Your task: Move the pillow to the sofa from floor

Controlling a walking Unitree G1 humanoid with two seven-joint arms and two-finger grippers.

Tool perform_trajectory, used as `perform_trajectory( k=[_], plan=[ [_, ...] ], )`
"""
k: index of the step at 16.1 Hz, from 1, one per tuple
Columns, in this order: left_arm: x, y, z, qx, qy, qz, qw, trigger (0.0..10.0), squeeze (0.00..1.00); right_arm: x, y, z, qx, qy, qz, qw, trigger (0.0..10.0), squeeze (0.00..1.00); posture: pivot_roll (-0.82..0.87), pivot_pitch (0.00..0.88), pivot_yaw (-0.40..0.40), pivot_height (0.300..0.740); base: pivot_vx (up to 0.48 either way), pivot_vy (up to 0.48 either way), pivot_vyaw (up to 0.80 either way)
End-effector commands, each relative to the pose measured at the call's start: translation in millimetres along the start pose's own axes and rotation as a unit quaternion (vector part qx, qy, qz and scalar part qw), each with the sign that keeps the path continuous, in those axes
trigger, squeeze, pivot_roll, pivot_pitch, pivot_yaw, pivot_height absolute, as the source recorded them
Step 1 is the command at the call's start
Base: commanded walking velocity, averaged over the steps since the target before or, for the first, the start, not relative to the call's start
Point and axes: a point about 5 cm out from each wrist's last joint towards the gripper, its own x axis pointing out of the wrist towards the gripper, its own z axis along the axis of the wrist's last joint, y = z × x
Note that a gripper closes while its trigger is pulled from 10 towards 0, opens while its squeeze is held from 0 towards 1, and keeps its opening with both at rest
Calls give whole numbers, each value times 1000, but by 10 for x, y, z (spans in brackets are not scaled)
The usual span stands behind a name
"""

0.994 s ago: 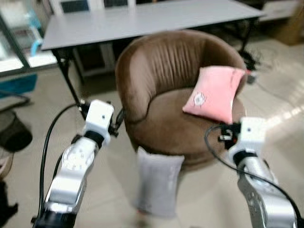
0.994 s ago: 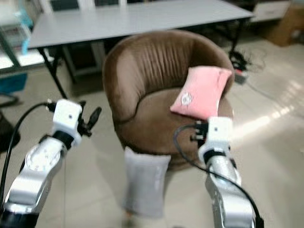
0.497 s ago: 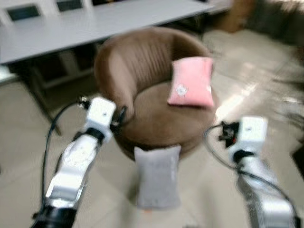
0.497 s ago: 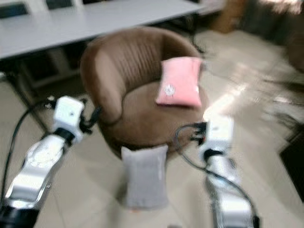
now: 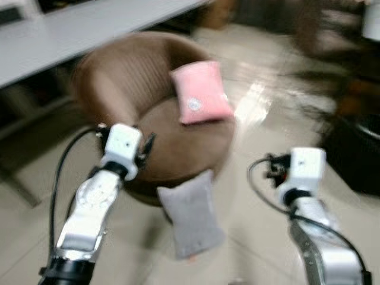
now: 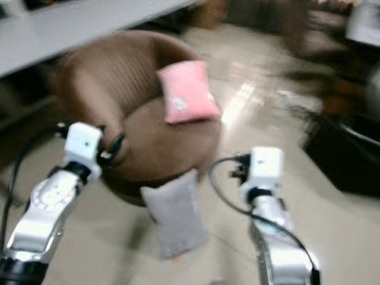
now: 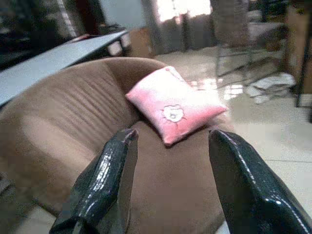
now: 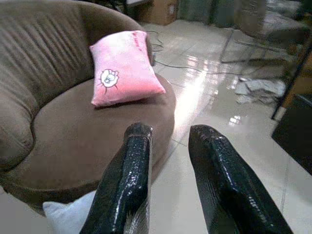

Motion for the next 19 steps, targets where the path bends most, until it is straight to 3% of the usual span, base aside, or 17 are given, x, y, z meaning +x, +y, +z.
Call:
perform_trajectory(
  k=[1, 19],
  plan=[
    [23, -35, 55, 1, -13, -3, 1000, 10000, 0, -5, -69, 56, -9, -10, -12, 1000, 10000, 0, -94, 3, 32, 740, 0, 394, -800],
    [3, -20, 17, -2, -19, 11, 1000, 10000, 0, 14, -11, 34, -23, -6, 13, 1000, 10000, 0, -88, 0, 16, 740, 0, 396, -800]
  ],
)
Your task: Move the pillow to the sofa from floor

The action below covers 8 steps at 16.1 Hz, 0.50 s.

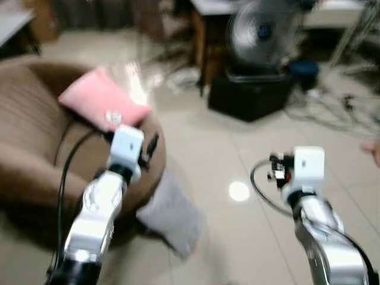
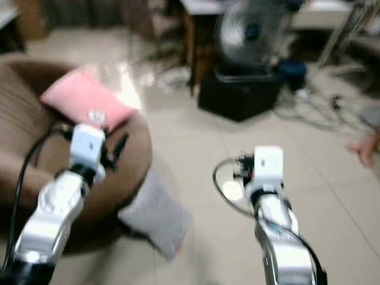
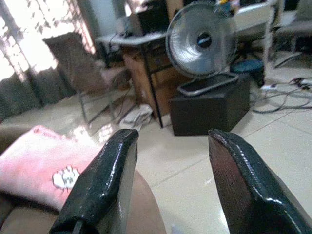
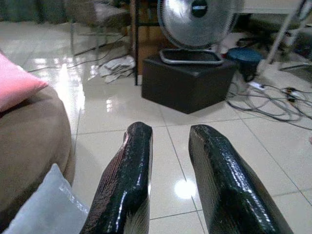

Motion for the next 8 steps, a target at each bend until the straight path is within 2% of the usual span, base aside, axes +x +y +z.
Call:
perform_trajectory(
  k=[1, 8],
  plan=[
    [-18, 60, -19, 4, 5, 10, 1000, 10000, 0, 1, 57, 35, 0, -8, 12, 1000, 10000, 0, -88, 0, 16, 740, 0, 398, -800],
    [-8, 62, -10, 4, 4, 10, 1000, 10000, 0, 4, 54, 23, -2, -7, 11, 1000, 10000, 0, -89, 0, 20, 740, 0, 398, -800]
  ],
)
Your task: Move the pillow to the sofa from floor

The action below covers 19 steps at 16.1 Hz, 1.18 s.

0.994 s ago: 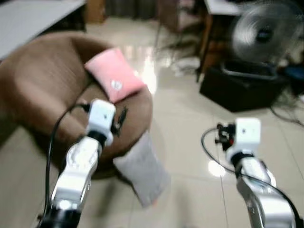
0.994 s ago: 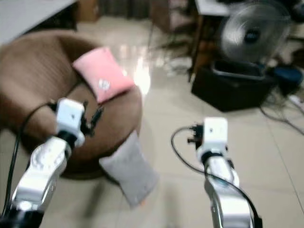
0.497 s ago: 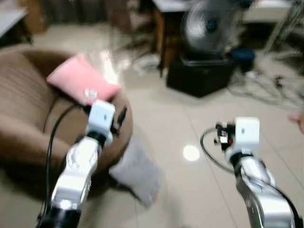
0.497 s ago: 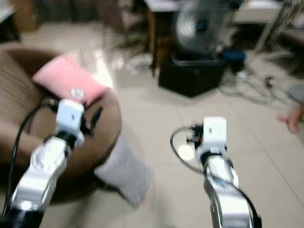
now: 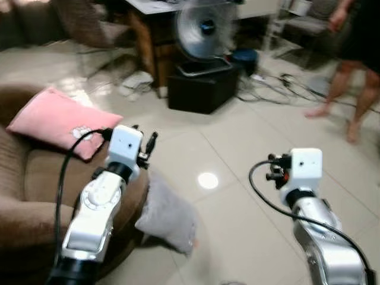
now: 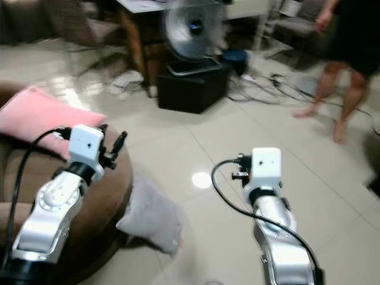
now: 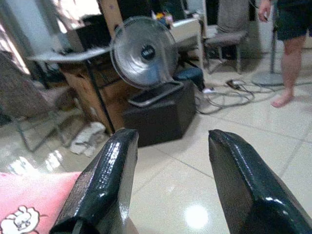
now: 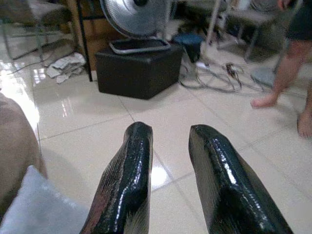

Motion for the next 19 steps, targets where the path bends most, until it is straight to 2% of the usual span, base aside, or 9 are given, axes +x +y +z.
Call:
perform_trajectory(
  k=[1, 4, 5, 6, 9, 12, 13, 16, 19],
  plan=[
    [13, 2, 26, -1, -7, 0, 1000, 10000, 0, 3, -20, 53, -4, -12, -1, 1000, 10000, 0, -89, 0, 20, 740, 0, 401, -800],
    [20, -20, 115, 30, -31, 3, 999, 10000, 0, 13, -21, 49, -10, -11, -1, 1000, 10000, 0, -88, 0, 19, 740, 0, -320, -800],
    [21, -1, 99, 18, -27, 14, 999, 10000, 0, 14, -17, 51, -21, -15, 2, 1000, 10000, 0, -88, 0, 19, 740, 0, -480, 0],
    [19, 28, 83, -10, -23, 27, 999, 10000, 0, 14, -15, 49, -39, -16, 4, 999, 10000, 0, -88, 0, 20, 740, 0, 0, 0],
    [35, 43, 63, -7, -17, 25, 1000, 10000, 0, 47, -84, 6, -102, -11, -18, 995, 10000, 0, -90, 0, 22, 740, 0, 0, 0],
    [33, 16, 55, -6, -15, 18, 1000, 10000, 0, 44, -97, -5, -107, -12, -14, 994, 10000, 0, -91, 0, 23, 740, 104, 0, 0],
    [34, 13, 56, -10, -15, 16, 1000, 10000, 0, 35, -64, -20, -122, -9, 8, 993, 10000, 0, -91, 0, 23, 740, 322, 0, 0],
    [36, 6, 59, -12, -15, 13, 1000, 10000, 0, 37, -64, -38, -126, -6, 5, 992, 10000, 0, -91, 0, 24, 740, 330, 0, 706],
    [33, -4, 59, -13, -14, 9, 1000, 10000, 0, 36, -109, -44, -109, -6, -14, 994, 10000, 0, -92, 0, 26, 740, 334, 0, 267]
  ],
)
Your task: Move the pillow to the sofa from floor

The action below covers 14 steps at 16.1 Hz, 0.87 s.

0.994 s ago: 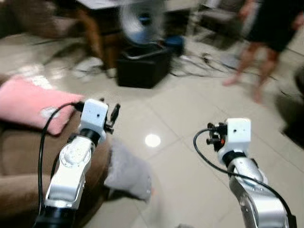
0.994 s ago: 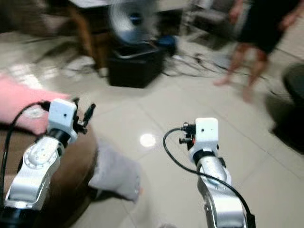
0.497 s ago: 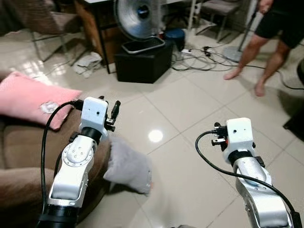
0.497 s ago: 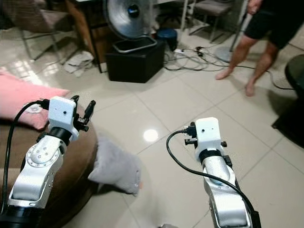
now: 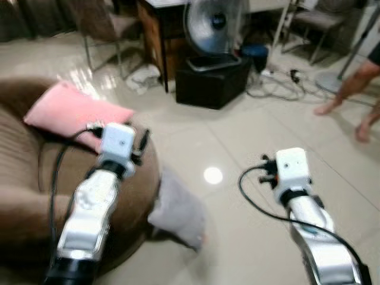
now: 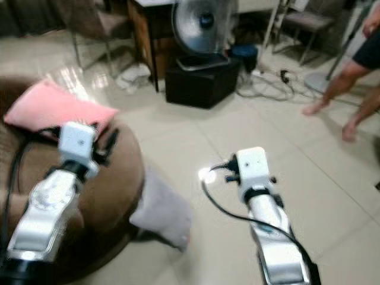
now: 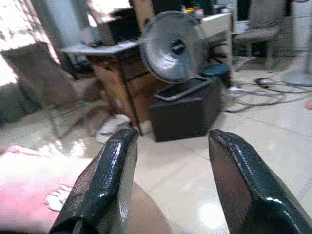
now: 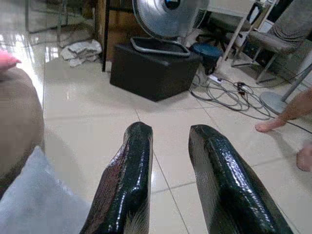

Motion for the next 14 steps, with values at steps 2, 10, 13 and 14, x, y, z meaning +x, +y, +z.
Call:
perform_trajectory(
  k=[2, 10, 13, 14],
  plan=[
    [28, -91, 30, -6, -5, -21, 1000, 10000, 0, -13, -92, -31, -8, 4, -16, 1000, 10000, 0, -92, 0, 27, 740, 334, 0, 0],
    [24, -75, 18, -4, -2, -21, 1000, 10000, 0, -20, -69, -41, -2, 4, -12, 1000, 10000, 0, -91, 0, 30, 740, 331, 0, 0],
    [16, -60, 11, -2, -1, -19, 1000, 10000, 0, -26, -44, -47, 1, 5, 0, 1000, 10000, 0, -90, 0, 29, 740, 331, 0, 0],
    [14, -56, 7, -3, 0, -18, 1000, 10000, 0, -30, -30, -54, 5, 8, 4, 1000, 10000, 0, -89, 0, 28, 740, 330, 0, 0]
  ],
)
